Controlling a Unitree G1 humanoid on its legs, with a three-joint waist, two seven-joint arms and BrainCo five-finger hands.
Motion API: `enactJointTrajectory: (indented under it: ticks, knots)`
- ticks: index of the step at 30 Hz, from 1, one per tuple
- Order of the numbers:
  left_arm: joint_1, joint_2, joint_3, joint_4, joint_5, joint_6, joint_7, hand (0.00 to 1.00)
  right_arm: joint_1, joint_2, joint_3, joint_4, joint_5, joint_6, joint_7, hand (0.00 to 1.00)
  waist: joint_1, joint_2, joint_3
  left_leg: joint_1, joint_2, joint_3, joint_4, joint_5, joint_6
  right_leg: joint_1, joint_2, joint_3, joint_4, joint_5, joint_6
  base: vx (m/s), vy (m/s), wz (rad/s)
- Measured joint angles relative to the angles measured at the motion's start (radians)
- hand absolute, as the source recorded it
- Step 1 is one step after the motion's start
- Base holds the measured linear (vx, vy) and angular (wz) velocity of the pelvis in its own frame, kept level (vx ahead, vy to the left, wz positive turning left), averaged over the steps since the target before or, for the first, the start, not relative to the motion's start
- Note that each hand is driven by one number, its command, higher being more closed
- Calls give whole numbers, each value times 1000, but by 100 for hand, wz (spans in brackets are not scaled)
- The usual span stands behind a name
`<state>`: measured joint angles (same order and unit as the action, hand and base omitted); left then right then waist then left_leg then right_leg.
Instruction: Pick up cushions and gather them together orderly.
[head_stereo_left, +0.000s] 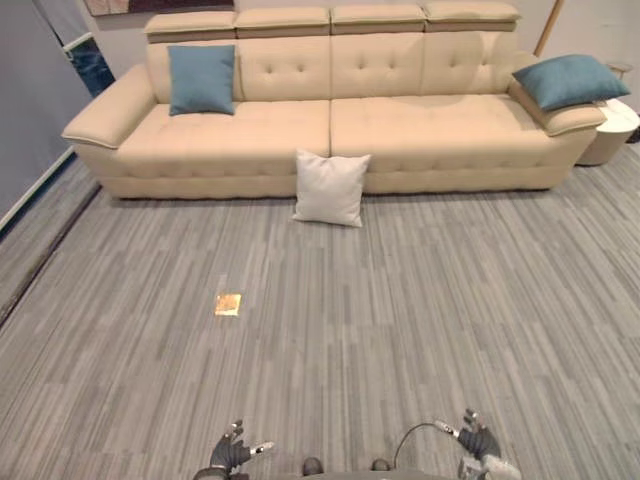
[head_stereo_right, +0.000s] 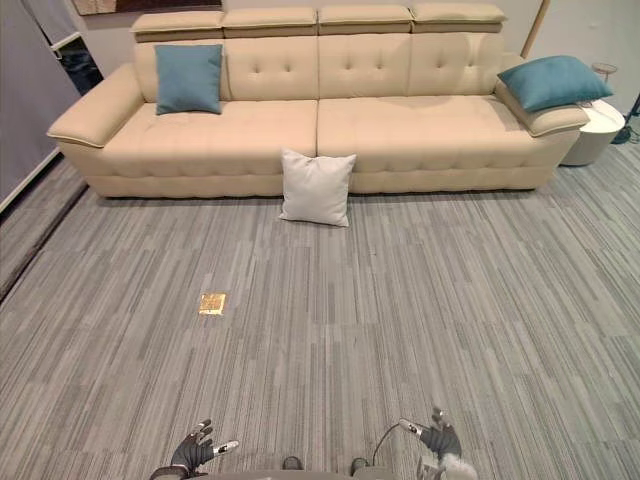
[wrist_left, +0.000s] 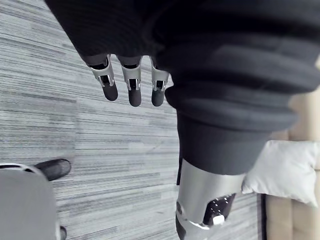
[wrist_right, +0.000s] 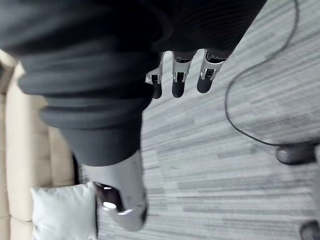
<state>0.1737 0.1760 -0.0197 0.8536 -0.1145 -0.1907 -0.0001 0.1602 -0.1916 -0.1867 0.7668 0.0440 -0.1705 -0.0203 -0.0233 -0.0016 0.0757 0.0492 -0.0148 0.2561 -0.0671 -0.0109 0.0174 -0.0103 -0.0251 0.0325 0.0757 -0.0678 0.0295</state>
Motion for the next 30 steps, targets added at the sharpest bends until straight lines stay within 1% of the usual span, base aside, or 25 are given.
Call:
enactJointTrajectory:
  ticks: [2,3,5,6,7,10,13,14,15,16,17,18,20,21,22,23,24,25,26,27,28,29,30]
  knots:
    - [-1,10,31,-25,0,-9,0,0,-7,-8,0,-26,-39,-4,2,0,-3,-9,9,2,-1,1,-4,0,0,6,0,-1,-12,0,0,127,-3,-1]
    - [0,20,31,-40,0,-12,-1,0,-7,-17,0,-44,-56,-7,4,0,-5,-8,12,3,-1,2,-4,0,-1,7,0,-2,-12,0,0,142,-2,-2]
    - [1,26,32,-51,0,-12,-1,0,-8,-28,0,-51,-67,-11,5,0,-7,-2,16,9,-1,2,-4,-4,-6,13,-2,-3,-11,0,0,138,3,0]
    - [2,27,33,-68,0,-13,-1,0,-6,-41,0,-66,-89,-11,6,0,-7,10,24,27,0,2,-2,-10,-16,30,-3,-3,-10,0,1,124,6,-2]
    - [2,27,35,-79,1,-14,-1,0,-5,-46,2,-83,-94,-11,7,0,-9,17,28,31,0,2,4,-18,-27,36,-4,-4,-10,-1,1,132,5,-1]
    - [2,26,46,-99,0,-14,-1,0,-9,-53,12,-89,-94,-16,11,0,-10,20,30,29,0,2,25,-33,-47,41,-9,-4,-5,-10,15,78,-9,-1]
    - [2,23,66,-113,-1,-13,1,0,-20,-54,30,-88,-94,-16,19,0,-12,25,40,0,10,2,89,-75,-44,38,-8,-4,3,-17,23,68,-22,0]
    - [2,21,67,-119,-4,-13,1,0,-26,-54,30,-88,-94,-16,19,0,-12,26,45,-10,12,3,111,-91,-38,33,-9,-4,13,-26,31,34,-2,-6]
    - [3,18,71,-127,-12,-13,3,0,-34,-53,33,-86,-93,-16,19,0,-12,28,47,-26,15,6,132,-109,-32,16,-9,-3,28,-37,26,28,-2,-6]
    - [3,17,72,-134,-14,-13,4,0,-38,-53,37,-84,-93,-16,19,0,-11,28,48,-38,15,7,146,-117,-29,9,-10,-3,32,-41,28,22,8,-10]
    - [2,7,73,-159,-32,-13,6,0,-54,-52,47,-83,-89,-15,19,0,-8,31,57,-71,20,9,185,-146,-23,-15,-10,-1,49,-50,38,9,11,-5]
    - [2,5,74,-162,-32,-13,6,0,-57,-52,48,-82,-84,-15,19,0,-7,31,60,-77,21,9,194,-153,-19,-19,-11,-1,54,-54,37,2,26,-11]
    - [2,-7,82,-184,-33,-13,7,0,-75,-50,50,-71,-79,-15,18,0,3,33,68,-108,28,20,249,-206,6,-65,-10,2,126,-95,45,-9,35,-16]
    - [1,-11,82,-191,-33,-12,7,0,-84,-49,50,-56,-65,-13,17,0,11,32,75,-121,29,25,282,-239,15,-111,-14,4,226,-133,64,-1,59,-17]
    - [3,-14,82,-196,-33,-11,7,0,-88,-47,50,-45,-46,-11,16,0,10,37,85,-110,28,27,294,-265,22,-173,-16,1,372,-150,84,19,66,-13]
    - [4,-13,82,-197,-34,-11,8,0,-87,-43,50,-45,-40,-8,15,0,10,38,91,-100,25,23,292,-276,23,-212,-20,-8,471,-149,85,69,83,-3]
    - [1,-2,83,-199,-42,-11,13,0,-86,-33,62,-44,-32,-5,14,0,9,27,104,-76,10,13,290,-292,31,-299,-41,-34,645,-159,86,132,74,8]
    - [3,6,83,-198,-46,-9,24,0,-77,-23,76,-44,-25,-1,14,0,7,19,116,-44,3,9,291,-310,30,-345,-57,-58,710,-181,74,160,65,12]
    - [4,7,82,-197,-48,-9,27,0,-72,-21,82,-44,-18,1,14,0,6,29,124,-31,3,3,291,-318,30,-364,-61,-72,708,-189,66,229,44,27]
    - [-4,7,82,-198,-51,-9,28,0,-69,-21,89,-44,-13,3,14,0,-5,27,134,-3,8,-13,290,-317,37,-391,-64,-104,672,-202,69,294,16,51]
    - [-20,7,82,-197,-52,-9,28,0,-72,-22,89,-44,-6,2,14,0,-21,45,154,23,15,-41,282,-321,38,-422,-61,-121,605,-201,68,332,-5,66]
    - [-32,7,81,-197,-52,-10,28,0,-75,-24,89,-45,-5,2,12,0,-28,42,158,39,20,-55,269,-321,37,-437,-58,-126,561,-195,63,491,-82,81]
    - [-59,4,77,-195,-52,-10,29,0,-77,-30,89,-45,-5,2,5,0,-44,53,174,69,38,-83,242,-322,30,-465,-47,-145,442,-144,52,458,-101,85]
